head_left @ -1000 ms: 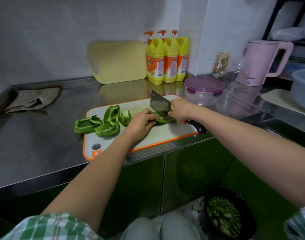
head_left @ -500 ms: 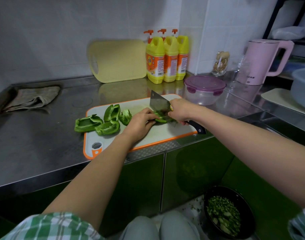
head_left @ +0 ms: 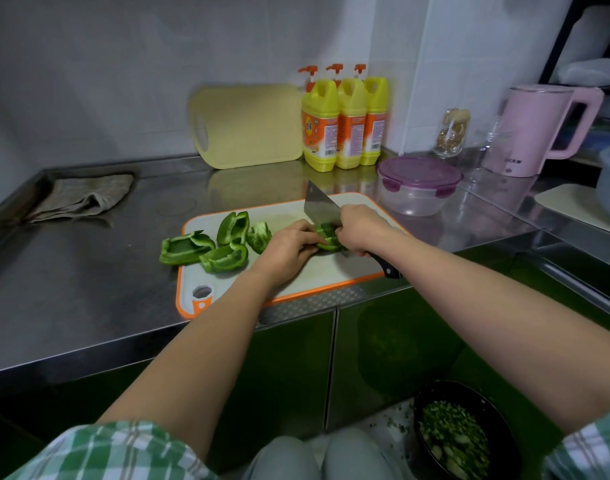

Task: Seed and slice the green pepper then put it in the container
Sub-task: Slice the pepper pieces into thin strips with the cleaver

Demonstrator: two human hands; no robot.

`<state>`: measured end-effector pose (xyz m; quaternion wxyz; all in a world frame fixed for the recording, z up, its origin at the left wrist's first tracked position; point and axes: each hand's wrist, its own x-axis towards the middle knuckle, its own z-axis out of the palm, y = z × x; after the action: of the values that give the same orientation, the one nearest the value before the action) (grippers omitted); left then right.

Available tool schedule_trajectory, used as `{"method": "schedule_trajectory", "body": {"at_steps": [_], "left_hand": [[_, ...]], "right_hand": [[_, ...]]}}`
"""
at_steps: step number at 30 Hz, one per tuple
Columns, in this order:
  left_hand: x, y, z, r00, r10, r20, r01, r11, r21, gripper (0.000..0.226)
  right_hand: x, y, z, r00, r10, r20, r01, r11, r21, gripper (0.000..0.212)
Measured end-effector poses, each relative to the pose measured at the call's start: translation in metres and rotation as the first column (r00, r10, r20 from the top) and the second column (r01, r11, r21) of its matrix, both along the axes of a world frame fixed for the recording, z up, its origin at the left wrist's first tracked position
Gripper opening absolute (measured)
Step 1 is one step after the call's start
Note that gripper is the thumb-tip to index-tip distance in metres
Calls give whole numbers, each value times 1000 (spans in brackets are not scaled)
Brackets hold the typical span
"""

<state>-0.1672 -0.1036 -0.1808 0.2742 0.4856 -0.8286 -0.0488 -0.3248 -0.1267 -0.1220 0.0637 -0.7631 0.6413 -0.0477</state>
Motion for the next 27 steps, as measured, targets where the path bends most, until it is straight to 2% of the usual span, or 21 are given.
{"method": "schedule_trajectory", "body": {"at_steps": [4, 8, 12, 16, 20, 27], "left_hand": [[0, 0, 2, 1000, 2, 15, -2, 1000, -17, 22], [0, -1, 2, 1000, 19, 19, -19, 1000, -14, 23], [2, -1, 2, 1000, 21, 15, -21, 1000, -2, 24], [4, 3, 2, 999, 25, 27, -25, 1000, -12, 24], [5, 5, 2, 999, 33, 31, -32, 999, -19, 24], [3, 7, 1, 999, 44, 25, -43, 998, -39, 24]], "right_hand": [[8, 4, 6, 998, 10, -69, -9, 1000, 18, 19], [1, 12, 25, 977, 81, -200, -54, 989, 137, 7], [-13, 7, 14, 997, 32, -76, -23, 994, 108, 17], [-13, 3, 4, 996, -22, 83, 17, 999, 50, 16], [-22, -2, 14, 978, -4, 209, 1, 1000, 13, 29], [-17, 12, 22, 994, 44, 97, -60, 985, 164, 23]]}}
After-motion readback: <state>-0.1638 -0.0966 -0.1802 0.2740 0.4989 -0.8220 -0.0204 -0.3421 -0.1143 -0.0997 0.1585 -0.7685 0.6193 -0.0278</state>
